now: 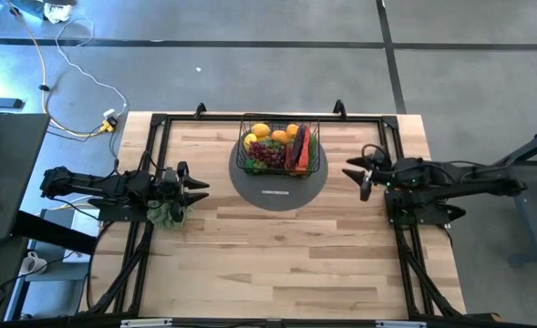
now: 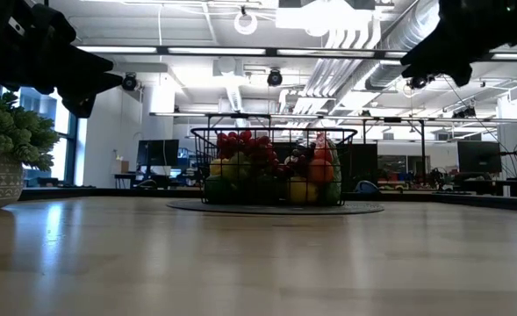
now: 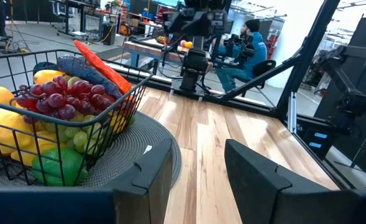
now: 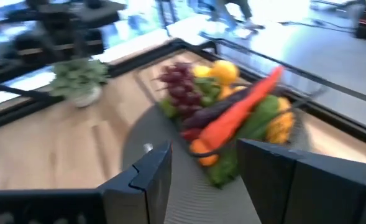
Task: Build produce basket
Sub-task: Return to Home Position
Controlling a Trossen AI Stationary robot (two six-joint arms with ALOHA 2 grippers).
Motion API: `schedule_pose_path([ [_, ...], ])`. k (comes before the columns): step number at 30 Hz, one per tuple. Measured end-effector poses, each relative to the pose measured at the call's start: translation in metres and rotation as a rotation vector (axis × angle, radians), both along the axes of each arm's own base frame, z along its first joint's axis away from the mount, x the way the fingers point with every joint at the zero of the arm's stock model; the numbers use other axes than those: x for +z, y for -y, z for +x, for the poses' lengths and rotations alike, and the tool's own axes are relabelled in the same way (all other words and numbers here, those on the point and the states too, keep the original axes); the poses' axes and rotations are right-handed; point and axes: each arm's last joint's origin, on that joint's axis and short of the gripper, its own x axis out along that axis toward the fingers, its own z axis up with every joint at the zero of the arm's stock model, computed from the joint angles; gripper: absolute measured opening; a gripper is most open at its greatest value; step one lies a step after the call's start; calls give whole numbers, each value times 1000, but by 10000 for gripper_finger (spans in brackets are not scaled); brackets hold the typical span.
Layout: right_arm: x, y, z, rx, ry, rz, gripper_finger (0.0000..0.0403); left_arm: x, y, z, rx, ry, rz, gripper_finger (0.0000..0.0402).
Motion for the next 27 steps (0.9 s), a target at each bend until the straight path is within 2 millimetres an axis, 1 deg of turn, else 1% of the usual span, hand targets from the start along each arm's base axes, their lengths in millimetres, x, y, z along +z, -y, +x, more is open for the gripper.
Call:
schedule_pose_path([
  [3,-14,-2,0,81,47,-18,161,0,0,0,0,0,0,135],
  [9,-38,-4,-3,164,113,-39,161,0,0,0,0,0,0,135],
  [17,-66,-3,-12,159,144,-3,161,0,0,0,0,0,0,135],
  [22,-71,-3,-18,144,166,-6,161,0,0,0,0,0,0,135],
  [27,-82,-1,-28,94,76,8,161,0,0,0,0,0,0,135],
])
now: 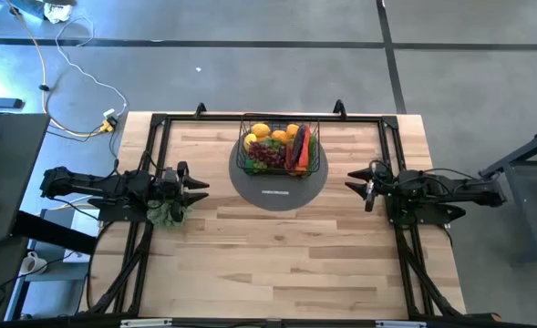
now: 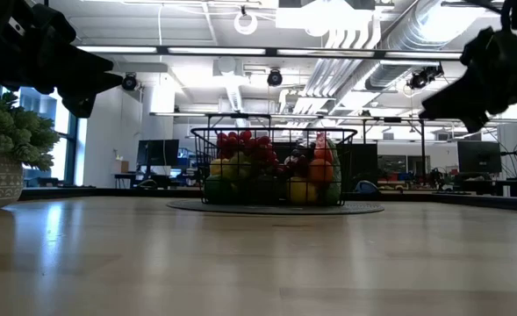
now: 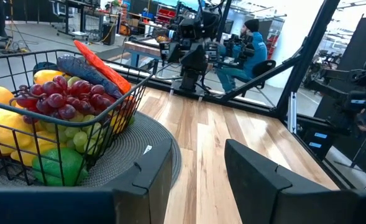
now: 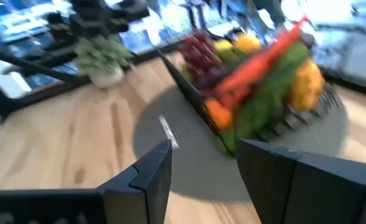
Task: Build produce basket
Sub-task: Return to Home Position
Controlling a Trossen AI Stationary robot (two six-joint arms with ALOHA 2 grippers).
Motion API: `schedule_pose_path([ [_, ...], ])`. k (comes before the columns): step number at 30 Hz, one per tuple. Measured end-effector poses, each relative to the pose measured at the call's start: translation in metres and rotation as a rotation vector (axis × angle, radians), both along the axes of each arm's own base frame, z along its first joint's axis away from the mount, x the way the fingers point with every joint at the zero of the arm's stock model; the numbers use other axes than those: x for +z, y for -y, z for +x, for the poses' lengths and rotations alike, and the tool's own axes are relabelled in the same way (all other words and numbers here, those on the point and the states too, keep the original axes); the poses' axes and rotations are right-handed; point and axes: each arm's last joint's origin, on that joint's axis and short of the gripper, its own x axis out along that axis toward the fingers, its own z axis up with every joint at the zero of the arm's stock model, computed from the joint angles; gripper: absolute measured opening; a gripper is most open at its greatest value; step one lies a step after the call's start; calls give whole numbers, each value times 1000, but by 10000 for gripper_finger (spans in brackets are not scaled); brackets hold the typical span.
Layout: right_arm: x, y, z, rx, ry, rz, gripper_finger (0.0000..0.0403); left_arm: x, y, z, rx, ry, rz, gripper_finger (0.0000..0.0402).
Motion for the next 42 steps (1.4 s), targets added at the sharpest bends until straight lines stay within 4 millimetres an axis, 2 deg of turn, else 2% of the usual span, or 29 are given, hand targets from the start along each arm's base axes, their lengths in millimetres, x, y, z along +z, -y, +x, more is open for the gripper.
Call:
schedule_pose_path([
  [14,0,2,-2,-77,-5,39,161,0,0,0,0,0,0,135],
  [19,0,1,-2,-87,53,230,161,0,0,0,-1,0,0,135],
  [23,0,1,-2,-104,78,309,161,0,0,0,0,0,0,135],
  [42,0,1,-2,-103,77,303,161,0,0,0,0,0,0,135],
])
